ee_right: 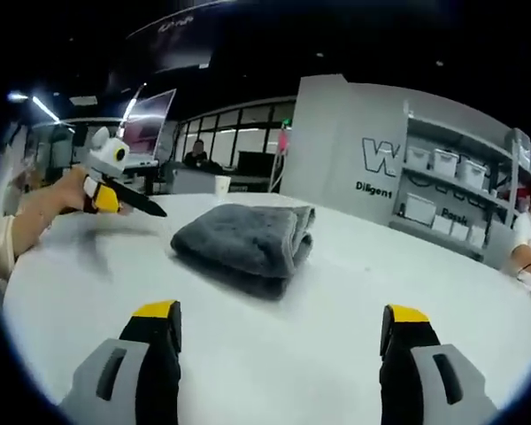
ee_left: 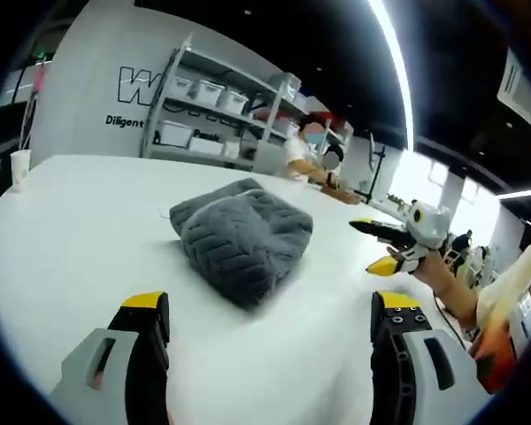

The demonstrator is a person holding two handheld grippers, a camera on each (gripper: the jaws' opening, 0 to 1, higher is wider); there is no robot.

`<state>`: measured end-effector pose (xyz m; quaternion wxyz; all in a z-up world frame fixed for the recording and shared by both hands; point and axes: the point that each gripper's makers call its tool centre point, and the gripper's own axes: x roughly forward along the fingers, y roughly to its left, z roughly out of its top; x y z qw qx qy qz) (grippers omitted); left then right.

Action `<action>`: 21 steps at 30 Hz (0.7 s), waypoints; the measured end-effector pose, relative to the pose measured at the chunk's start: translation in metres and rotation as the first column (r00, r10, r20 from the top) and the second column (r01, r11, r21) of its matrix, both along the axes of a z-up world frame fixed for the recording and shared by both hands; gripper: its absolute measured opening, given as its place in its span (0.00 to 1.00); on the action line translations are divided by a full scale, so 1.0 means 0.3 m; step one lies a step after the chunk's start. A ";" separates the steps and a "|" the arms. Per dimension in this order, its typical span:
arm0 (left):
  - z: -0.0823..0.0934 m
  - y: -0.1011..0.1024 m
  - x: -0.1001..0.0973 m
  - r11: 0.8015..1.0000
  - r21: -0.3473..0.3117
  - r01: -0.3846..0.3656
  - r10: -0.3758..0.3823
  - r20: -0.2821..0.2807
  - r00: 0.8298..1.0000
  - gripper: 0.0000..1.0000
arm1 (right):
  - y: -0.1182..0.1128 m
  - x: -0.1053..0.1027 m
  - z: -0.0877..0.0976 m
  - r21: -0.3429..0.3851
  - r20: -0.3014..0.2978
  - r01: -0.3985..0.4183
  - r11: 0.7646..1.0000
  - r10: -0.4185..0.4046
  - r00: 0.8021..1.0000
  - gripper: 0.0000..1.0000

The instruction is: Open the folded towel by lifting each exposed corner and separating the folded layers until the towel lies flat within the target outline without major curled edges

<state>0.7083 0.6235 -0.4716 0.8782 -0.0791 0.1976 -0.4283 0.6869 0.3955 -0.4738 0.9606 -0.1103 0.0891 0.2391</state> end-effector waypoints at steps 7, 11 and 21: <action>0.007 0.008 0.001 1.000 -0.002 -0.010 0.010 0.006 1.000 0.92 | 0.100 0.002 -0.011 -0.090 0.037 -0.042 0.995 0.045 0.998 0.77; 0.019 0.008 -0.004 1.000 -0.014 -0.011 0.011 0.012 1.000 0.92 | 0.144 0.000 -0.023 -0.169 0.058 -0.044 0.985 0.054 0.997 0.65; 0.012 0.006 -0.009 1.000 -0.019 -0.012 0.012 0.006 1.000 0.92 | 0.263 -0.008 -0.038 -0.598 0.184 -0.019 0.801 0.161 0.970 0.45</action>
